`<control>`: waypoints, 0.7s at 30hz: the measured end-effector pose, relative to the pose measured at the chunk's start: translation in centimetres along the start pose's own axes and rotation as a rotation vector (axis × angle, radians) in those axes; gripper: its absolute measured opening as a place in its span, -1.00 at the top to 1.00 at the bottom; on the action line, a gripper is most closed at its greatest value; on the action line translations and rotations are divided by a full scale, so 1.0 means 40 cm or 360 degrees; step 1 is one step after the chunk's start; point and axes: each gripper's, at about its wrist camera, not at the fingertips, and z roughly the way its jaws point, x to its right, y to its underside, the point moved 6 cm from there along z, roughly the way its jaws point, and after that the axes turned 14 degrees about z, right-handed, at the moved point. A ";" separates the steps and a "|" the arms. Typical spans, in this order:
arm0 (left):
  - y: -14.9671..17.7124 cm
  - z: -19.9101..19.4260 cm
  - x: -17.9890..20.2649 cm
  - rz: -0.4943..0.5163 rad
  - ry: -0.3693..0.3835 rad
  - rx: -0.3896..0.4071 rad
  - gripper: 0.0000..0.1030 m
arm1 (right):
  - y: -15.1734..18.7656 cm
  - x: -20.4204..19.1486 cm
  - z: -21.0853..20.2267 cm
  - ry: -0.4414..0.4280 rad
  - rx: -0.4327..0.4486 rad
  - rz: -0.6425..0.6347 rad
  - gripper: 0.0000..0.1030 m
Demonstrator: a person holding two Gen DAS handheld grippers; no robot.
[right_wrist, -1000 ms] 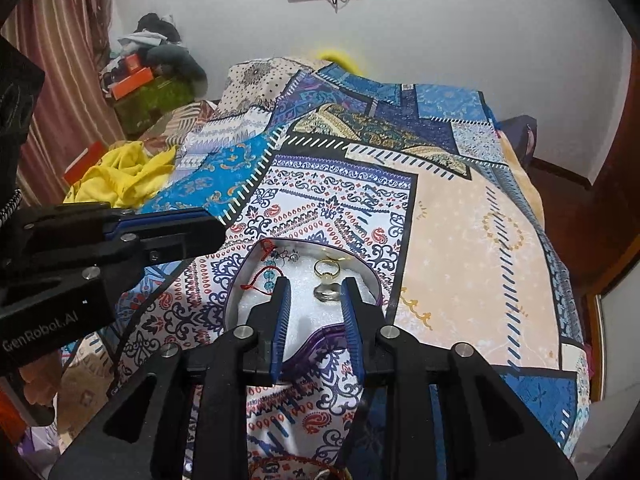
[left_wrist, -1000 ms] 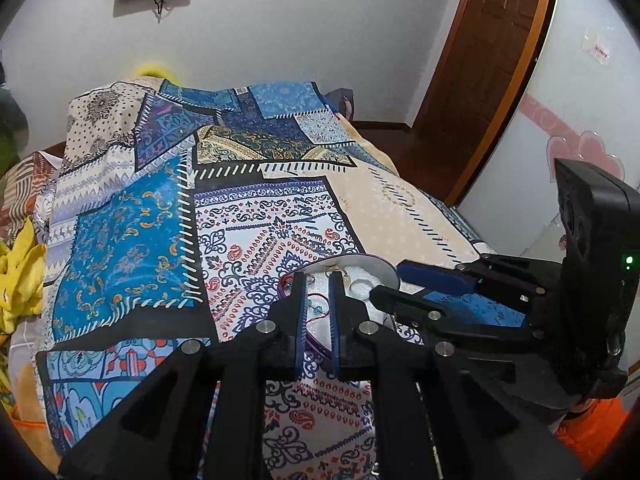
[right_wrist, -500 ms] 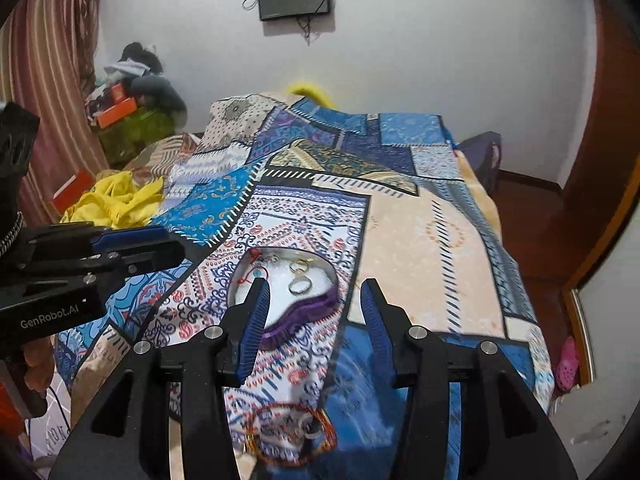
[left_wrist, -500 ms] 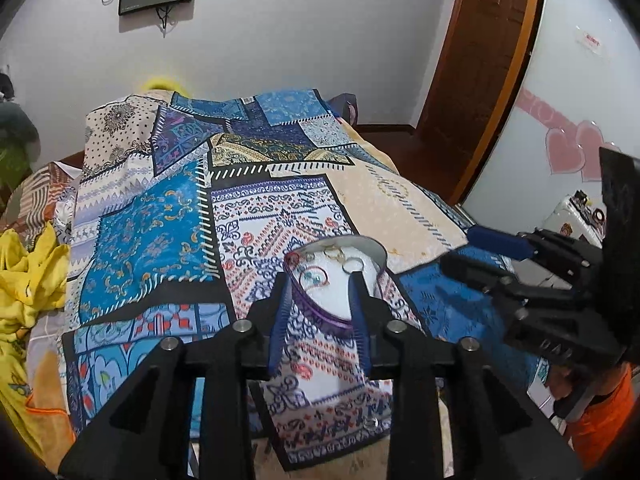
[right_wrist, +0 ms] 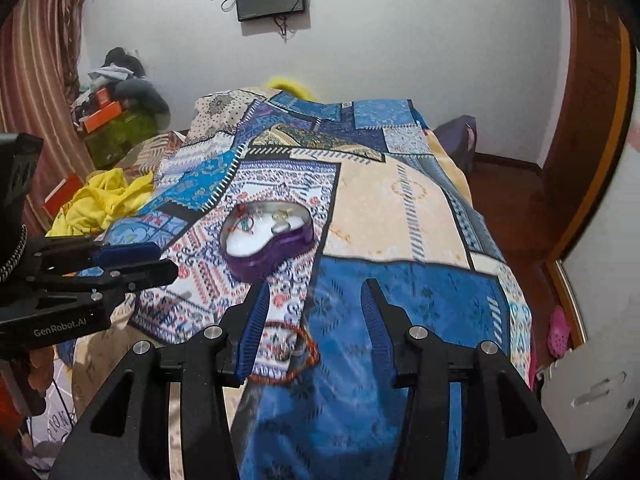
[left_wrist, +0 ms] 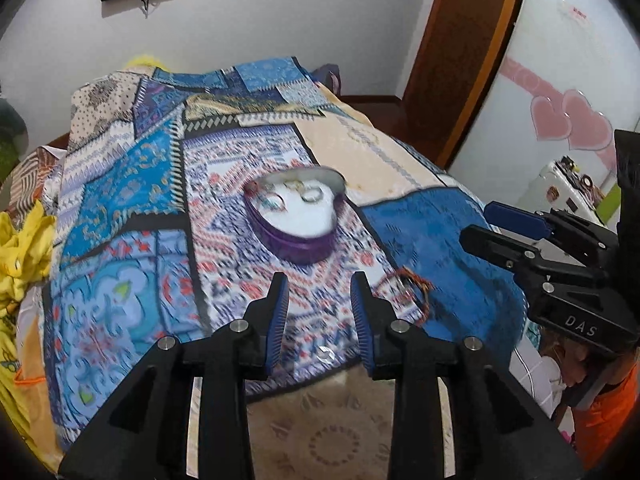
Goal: Organize jewelry
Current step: 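Open both grippers and withdraw them from the tin toward the orange beaded bracelet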
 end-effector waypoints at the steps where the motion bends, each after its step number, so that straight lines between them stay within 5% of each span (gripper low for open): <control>1: 0.007 0.002 0.012 0.0005 0.0013 -0.0008 0.40 | 0.007 0.003 -0.002 0.0002 -0.0005 0.0005 0.15; 15: 0.077 0.045 0.142 0.0092 0.0124 -0.0102 0.40 | 0.094 0.059 -0.016 0.0022 -0.0085 0.0118 0.15; 21: 0.099 0.081 0.169 0.0118 0.0147 -0.0160 0.66 | 0.116 0.074 -0.013 0.0018 -0.0115 0.0154 0.15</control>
